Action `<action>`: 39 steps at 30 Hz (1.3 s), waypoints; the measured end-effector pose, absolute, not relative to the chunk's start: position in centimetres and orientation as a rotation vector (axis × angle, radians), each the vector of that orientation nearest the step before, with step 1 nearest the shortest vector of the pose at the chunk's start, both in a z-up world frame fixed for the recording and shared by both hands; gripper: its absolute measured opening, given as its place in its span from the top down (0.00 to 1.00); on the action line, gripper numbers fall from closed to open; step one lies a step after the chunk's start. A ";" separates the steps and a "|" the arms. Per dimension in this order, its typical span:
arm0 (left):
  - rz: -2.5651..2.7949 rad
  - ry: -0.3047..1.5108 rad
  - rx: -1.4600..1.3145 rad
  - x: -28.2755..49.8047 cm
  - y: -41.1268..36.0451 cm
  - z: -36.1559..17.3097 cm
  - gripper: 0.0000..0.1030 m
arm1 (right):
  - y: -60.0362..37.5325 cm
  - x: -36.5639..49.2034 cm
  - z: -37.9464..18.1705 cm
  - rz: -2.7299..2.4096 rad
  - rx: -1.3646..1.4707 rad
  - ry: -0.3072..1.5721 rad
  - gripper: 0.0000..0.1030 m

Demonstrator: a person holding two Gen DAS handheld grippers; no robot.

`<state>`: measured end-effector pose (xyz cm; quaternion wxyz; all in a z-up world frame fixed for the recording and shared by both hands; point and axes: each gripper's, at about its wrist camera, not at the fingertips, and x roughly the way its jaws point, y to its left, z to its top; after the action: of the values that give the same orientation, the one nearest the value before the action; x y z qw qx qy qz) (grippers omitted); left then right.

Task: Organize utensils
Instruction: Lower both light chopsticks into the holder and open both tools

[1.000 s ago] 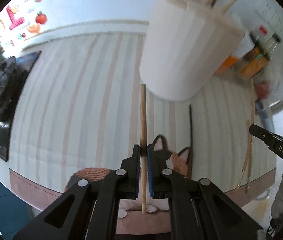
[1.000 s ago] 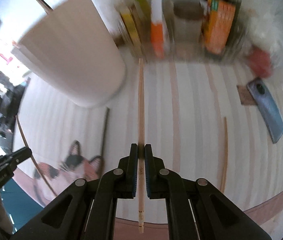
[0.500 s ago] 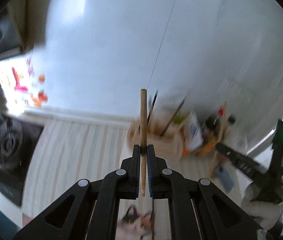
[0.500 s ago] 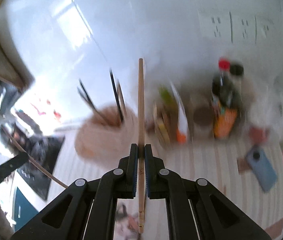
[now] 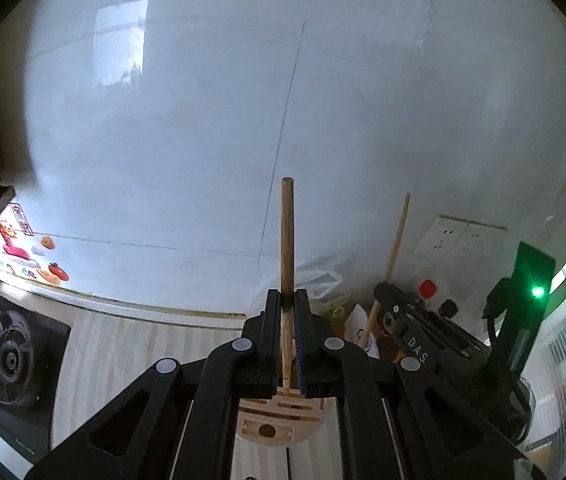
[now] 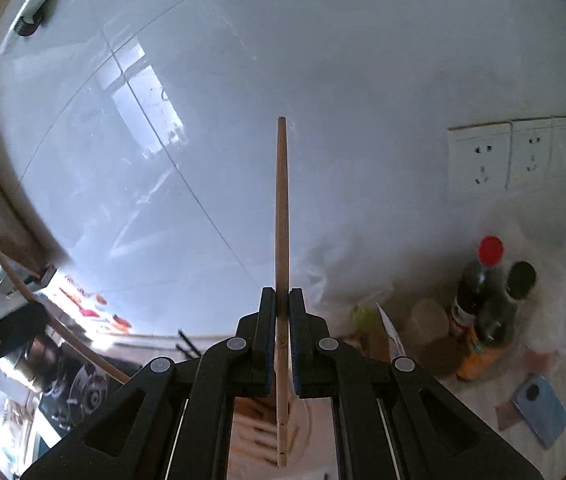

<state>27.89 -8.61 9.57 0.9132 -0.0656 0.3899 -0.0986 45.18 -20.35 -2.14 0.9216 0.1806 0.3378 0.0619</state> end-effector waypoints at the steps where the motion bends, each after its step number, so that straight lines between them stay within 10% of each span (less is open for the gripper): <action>1: -0.203 0.816 -0.139 28.3 -8.8 9.0 0.97 | -20.3 45.3 -2.4 0.124 0.373 0.687 0.94; 39: -0.198 0.905 -0.169 32.7 -8.5 5.2 0.96 | -18.6 45.4 -9.9 0.007 0.488 0.340 0.94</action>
<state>32.74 -8.50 5.19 0.8913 -0.0813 0.4358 -0.0954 45.36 -18.64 -9.90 0.9561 0.2406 0.1674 0.0033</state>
